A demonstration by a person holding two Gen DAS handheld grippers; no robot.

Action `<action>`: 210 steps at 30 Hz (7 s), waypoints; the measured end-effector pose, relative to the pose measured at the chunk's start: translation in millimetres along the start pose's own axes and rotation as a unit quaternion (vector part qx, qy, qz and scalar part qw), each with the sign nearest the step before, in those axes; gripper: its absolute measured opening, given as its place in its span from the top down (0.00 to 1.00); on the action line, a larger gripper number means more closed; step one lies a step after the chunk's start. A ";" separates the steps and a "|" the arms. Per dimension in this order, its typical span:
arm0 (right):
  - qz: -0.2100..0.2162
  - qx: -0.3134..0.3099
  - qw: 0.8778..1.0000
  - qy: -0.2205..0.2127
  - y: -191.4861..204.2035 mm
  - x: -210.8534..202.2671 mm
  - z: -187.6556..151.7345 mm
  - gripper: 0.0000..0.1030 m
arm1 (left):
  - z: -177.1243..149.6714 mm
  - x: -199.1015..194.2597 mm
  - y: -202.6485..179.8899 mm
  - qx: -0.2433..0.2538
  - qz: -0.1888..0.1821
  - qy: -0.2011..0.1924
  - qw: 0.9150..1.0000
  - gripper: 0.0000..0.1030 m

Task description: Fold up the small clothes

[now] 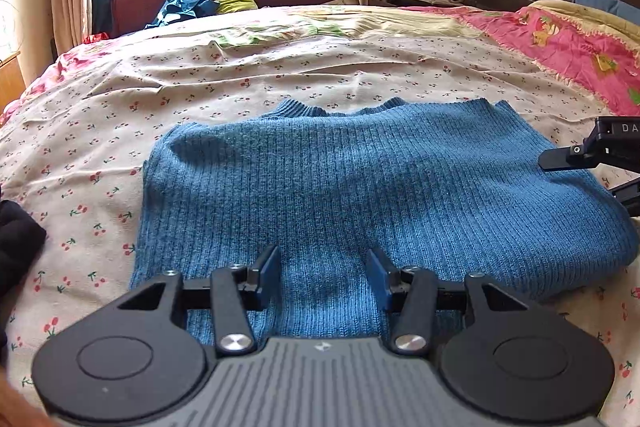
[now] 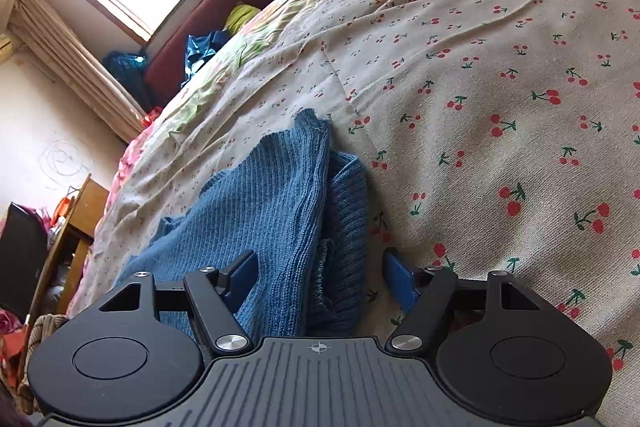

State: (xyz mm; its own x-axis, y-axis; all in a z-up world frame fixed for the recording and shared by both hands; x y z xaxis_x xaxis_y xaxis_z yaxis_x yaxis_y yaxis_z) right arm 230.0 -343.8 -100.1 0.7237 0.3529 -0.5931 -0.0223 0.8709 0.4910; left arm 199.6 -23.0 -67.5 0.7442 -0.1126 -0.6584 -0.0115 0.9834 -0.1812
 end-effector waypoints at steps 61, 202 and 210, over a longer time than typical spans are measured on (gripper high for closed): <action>0.034 0.055 0.997 0.033 -15.5 -36.3 -15.6 0.35 | 27.7 -16.5 -39.0 0.017 -0.016 -0.047 0.999 0.32; -0.088 -0.521 0.849 -0.009 237.9 -7.2 -107.2 0.92 | 3.1 -33.7 98.7 -0.038 -0.047 0.073 0.996 0.43; -0.077 -0.588 0.805 -0.024 259.8 2.3 -131.6 0.84 | 34.1 -39.0 115.1 -0.125 -0.089 0.089 0.984 0.73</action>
State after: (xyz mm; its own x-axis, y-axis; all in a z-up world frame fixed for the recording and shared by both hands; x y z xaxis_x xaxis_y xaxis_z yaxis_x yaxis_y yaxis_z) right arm 135.0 -71.7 -58.0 0.8049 0.2214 -0.5506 -0.5477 0.6343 -0.5456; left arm 192.0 99.5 -37.7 0.6204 -0.3255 -0.7135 -0.0720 0.8823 -0.4651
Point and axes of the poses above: each gripper's, at about its wrist camera, not at the fingertips, and x roughly the way its jaws point, y to its left, z to its top, the point moved 6 cm from there along x, roughly the way its jaws point, and after that the axes turned 13 degrees about -x, right-handed, at the moved point
